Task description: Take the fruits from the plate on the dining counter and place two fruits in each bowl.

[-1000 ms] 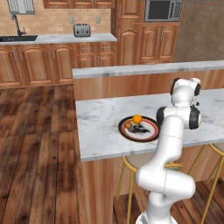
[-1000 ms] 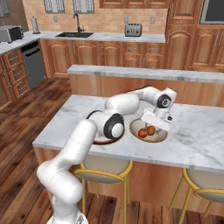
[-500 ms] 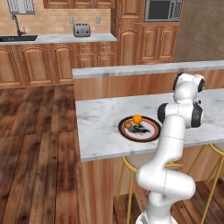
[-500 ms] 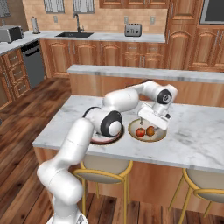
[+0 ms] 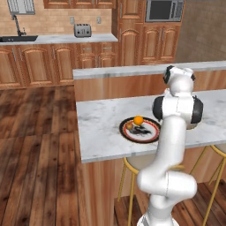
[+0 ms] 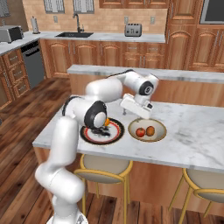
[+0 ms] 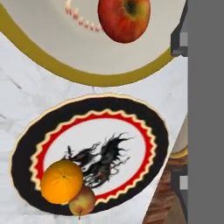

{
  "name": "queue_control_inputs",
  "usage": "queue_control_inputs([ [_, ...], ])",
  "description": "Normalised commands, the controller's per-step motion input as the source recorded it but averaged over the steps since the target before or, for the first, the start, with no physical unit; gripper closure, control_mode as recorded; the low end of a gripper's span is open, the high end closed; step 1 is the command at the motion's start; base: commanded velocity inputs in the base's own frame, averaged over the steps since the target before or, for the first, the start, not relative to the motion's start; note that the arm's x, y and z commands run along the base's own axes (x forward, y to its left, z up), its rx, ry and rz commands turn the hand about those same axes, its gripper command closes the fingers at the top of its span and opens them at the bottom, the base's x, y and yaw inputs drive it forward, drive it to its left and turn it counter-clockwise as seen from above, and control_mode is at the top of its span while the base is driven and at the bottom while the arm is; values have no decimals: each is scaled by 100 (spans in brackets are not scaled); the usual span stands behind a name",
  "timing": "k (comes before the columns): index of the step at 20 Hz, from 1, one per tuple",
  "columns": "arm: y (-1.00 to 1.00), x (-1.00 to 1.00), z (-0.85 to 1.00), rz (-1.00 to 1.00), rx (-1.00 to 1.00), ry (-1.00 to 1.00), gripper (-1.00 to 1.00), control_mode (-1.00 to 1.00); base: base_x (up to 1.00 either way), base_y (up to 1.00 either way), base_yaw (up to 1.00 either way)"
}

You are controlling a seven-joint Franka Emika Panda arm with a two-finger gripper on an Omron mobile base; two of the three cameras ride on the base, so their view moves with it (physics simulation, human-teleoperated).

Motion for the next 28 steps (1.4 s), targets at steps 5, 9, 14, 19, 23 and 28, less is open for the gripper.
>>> queue_control_inputs([
  [5, 100, -18, -9, 0, -19, -23, -100, -100, 0, 0, 0],
  [9, 96, 1, 9, 0, -4, -3, -100, -100, 0, 0, 0],
  [14, 66, 27, 1, 0, -5, 0, -100, -100, 0, 0, 0],
  [19, -5, 43, 1, 0, 0, 0, -100, -100, 0, 0, 0],
  [23, -1, 38, 0, 0, -5, 0, -100, -100, 0, 0, 0],
  [28, 0, 34, -16, 0, -10, 0, -100, -100, 0, 0, 0],
])
